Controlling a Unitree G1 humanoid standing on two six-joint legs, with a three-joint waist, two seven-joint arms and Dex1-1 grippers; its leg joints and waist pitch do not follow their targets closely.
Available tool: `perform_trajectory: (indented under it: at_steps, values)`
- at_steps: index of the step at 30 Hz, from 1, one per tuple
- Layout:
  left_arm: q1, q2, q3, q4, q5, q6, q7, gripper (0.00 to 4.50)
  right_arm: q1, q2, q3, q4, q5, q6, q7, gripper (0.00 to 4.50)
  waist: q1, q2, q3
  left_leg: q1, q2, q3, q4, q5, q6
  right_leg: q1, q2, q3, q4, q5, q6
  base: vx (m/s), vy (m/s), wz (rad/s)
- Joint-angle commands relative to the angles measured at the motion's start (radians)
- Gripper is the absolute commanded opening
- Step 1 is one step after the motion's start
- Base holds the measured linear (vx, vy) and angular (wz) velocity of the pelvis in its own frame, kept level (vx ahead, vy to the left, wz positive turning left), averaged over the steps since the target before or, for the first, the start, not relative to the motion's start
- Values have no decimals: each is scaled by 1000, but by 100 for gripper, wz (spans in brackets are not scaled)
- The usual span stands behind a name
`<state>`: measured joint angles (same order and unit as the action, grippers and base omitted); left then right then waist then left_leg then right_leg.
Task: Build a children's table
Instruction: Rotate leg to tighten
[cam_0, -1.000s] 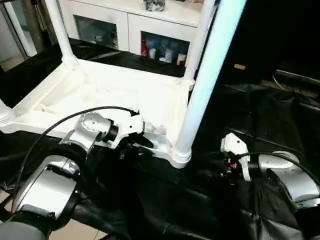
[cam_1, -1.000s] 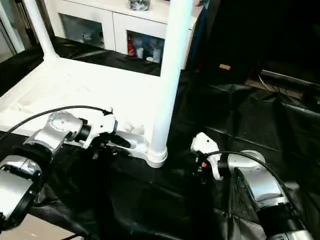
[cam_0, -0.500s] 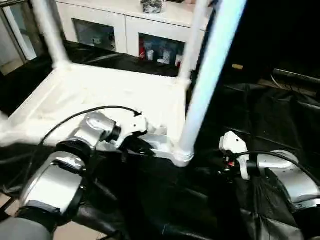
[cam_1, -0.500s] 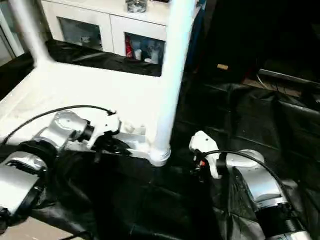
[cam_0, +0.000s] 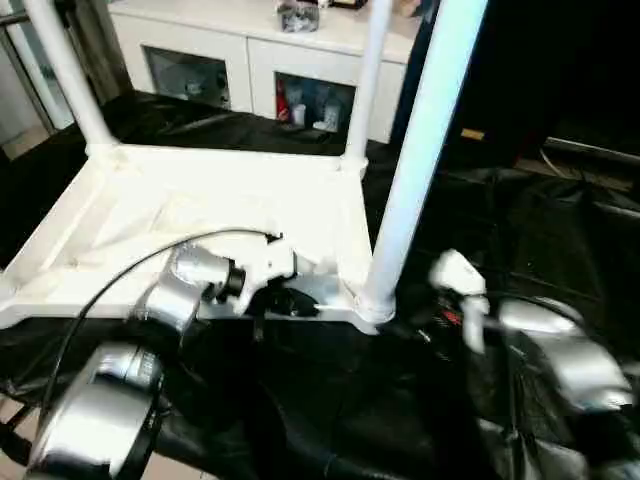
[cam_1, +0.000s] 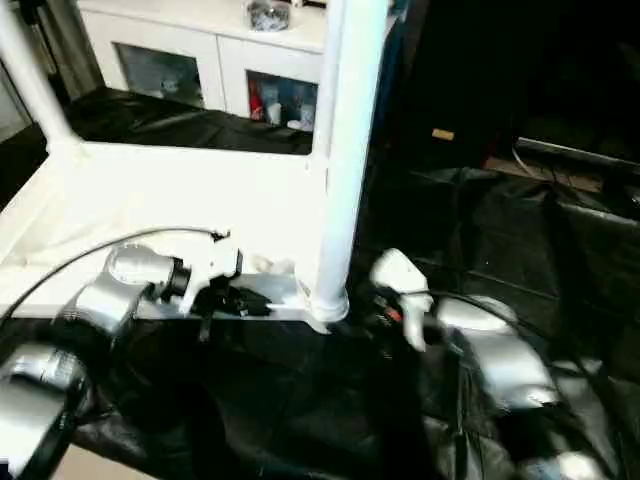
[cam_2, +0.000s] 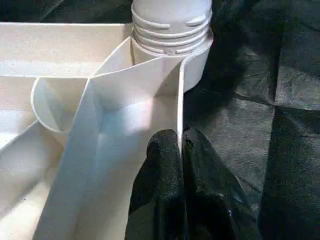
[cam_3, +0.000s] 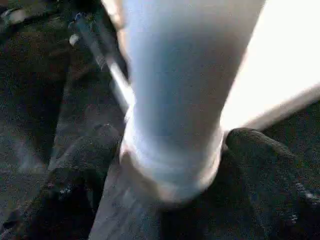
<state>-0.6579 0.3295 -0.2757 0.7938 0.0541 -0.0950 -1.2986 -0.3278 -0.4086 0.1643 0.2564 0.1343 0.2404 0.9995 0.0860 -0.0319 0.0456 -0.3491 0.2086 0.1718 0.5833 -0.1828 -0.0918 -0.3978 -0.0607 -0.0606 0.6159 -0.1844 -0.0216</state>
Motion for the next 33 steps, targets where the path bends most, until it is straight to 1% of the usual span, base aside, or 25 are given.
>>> perform_trajectory:
  at_steps: [1, 2, 3, 4, 5, 6, 7, 8, 11, 12, 13, 16, 18, 19, 21, 22, 24, 27, 30, 33]
  values:
    - [64, -21, -28, -8, 8, 57, 23, 0, -12, 14, 30, 13, -15, -17, -9, 403, 2, -12, -52, 2, 25, -2, -65, -207, 43, 44, -79, 46, -90, -332, -157, 0, 0, 0]
    - [66, -22, -28, -14, 7, 61, 24, 0, -13, 16, 34, 14, -17, -18, -9, 403, 2, -12, -53, 3, 26, -3, -65, -208, 41, 44, -80, 46, -88, -325, -157, 0, 0, 0]
    - [73, -24, -26, -34, 1, 74, 22, 0, -14, 22, 44, 17, -21, -21, -10, 403, 2, -16, -53, 2, 26, -3, -66, -203, 41, 45, -79, 46, -87, -317, -156, 0, 0, 0]
    - [82, -24, -24, -60, -4, 89, 22, 0, -16, 27, 51, 19, -24, -23, -13, 403, 2, -13, -52, 2, 25, -3, -66, -202, 43, 44, -79, 46, -87, -313, -156, 0, 0, 0]
    - [92, -22, -23, -88, -10, 107, 23, 0, -23, 36, 55, 34, -28, -30, -21, 403, -1, -12, -52, 0, 25, -3, -68, -207, 41, 45, -79, 46, -88, -318, -154, 0, 0, 0]
    - [100, -19, -24, -113, -12, 117, 24, 0, -32, 46, 57, 52, -33, -36, -30, 403, -2, -17, -53, -1, 25, -3, -68, -209, 38, 46, -80, 45, -86, -321, -153, 0, 0, 0]
    - [109, -12, -25, -141, -11, 131, 29, 0, -45, 56, 55, 78, -39, -51, -38, 403, -8, -15, -53, -3, 24, -5, -69, -214, 34, 45, -82, 44, -88, -342, -149, 0, 0, 0]
    - [111, -9, -25, -149, -10, 135, 32, 0, -49, 58, 54, 86, -40, -56, -39, 389, -9, -15, -52, -2, 22, -4, -68, -216, 35, 44, -79, 45, -91, -349, -144, 0, 0, 0]
    - [124, 4, -22, -180, -8, 148, 33, 0, -60, 60, 45, 105, -40, -72, -38, 389, -13, -15, -52, -2, 22, -3, -68, -220, 39, 43, -78, 46, -91, -349, -142, 0, 0, 0]
    - [128, 7, -22, -188, -8, 152, 32, 0, -60, 60, 44, 105, -38, -73, -37, 376, -15, -18, -53, -3, 23, -4, -68, -218, 40, 44, -79, 46, -90, -344, -144, 0, 0, 0]
    - [133, 12, -20, -200, -10, 159, 29, 0, -62, 56, 45, 109, -38, -87, -33, 354, -17, -16, -52, -3, 22, -3, -68, -215, 42, 43, -78, 46, -90, -338, -145, 0, 0, 0]
    - [136, 19, -18, -205, -13, 162, 22, 0, -66, 52, 43, 119, -36, -90, -27, 349, -20, -15, -55, -3, 22, -2, -67, -200, 47, 44, -75, 46, -86, -296, -157, 0, 0, 0]
    - [139, 26, -16, -211, -12, 168, 21, 0, -72, 54, 38, 138, -34, -100, -22, 327, -22, -15, -55, -4, 22, -2, -67, -195, 48, 45, -75, 46, -84, -280, -165, 0, 0, 0]
    - [139, 29, -15, -213, -12, 171, 22, 0, -74, 58, 35, 146, -30, -104, -21, 309, -24, -19, -54, -3, 21, 0, -66, -202, 51, 44, -76, 46, -87, -293, -162, 0, 0, 0]
    - [141, 30, -14, -220, -15, 177, 25, 0, -77, 64, 32, 161, -28, -113, -21, 302, -23, -18, -53, -3, 21, -1, -67, -208, 51, 44, -77, 45, -89, -319, -157, 0, 0, 0]
    - [141, 30, -12, -220, -17, 178, 27, 0, -78, 67, 32, 166, -27, -116, -22, 302, -25, -20, -52, -3, 21, -2, -68, -211, 49, 43, -76, 45, -90, -331, -153, 0, 0, 0]
    - [141, 31, -10, -219, -19, 180, 28, 0, -78, 76, 30, 173, -22, -120, -25, 283, -26, -19, -53, -3, 22, -2, -68, -211, 47, 42, -77, 46, -90, -331, -152, 0, 0, 0]
    - [141, 35, -7, -222, -18, 183, 36, 0, -77, 88, 29, 185, -12, -124, -26, 277, -29, -21, -52, -2, 22, -2, -68, -217, 45, 42, -76, 46, -90, -327, -155, 0, 0, 0]
    - [141, 36, -3, -223, -20, 187, 43, 0, -76, 94, 27, 189, -5, -123, -23, 275, -30, -22, -51, -1, 22, -3, -69, -231, 43, 41, -77, 46, -94, -359, -147, 0, 0, 0]
    - [128, 22, 9, -211, -12, 201, 106, 0, -83, 129, 7, 233, -21, -158, -106, 274, -33, -23, -50, -2, 23, -4, -71, -238, 38, 39, -78, 45, -94, -374, -144, 0, 0, 0]
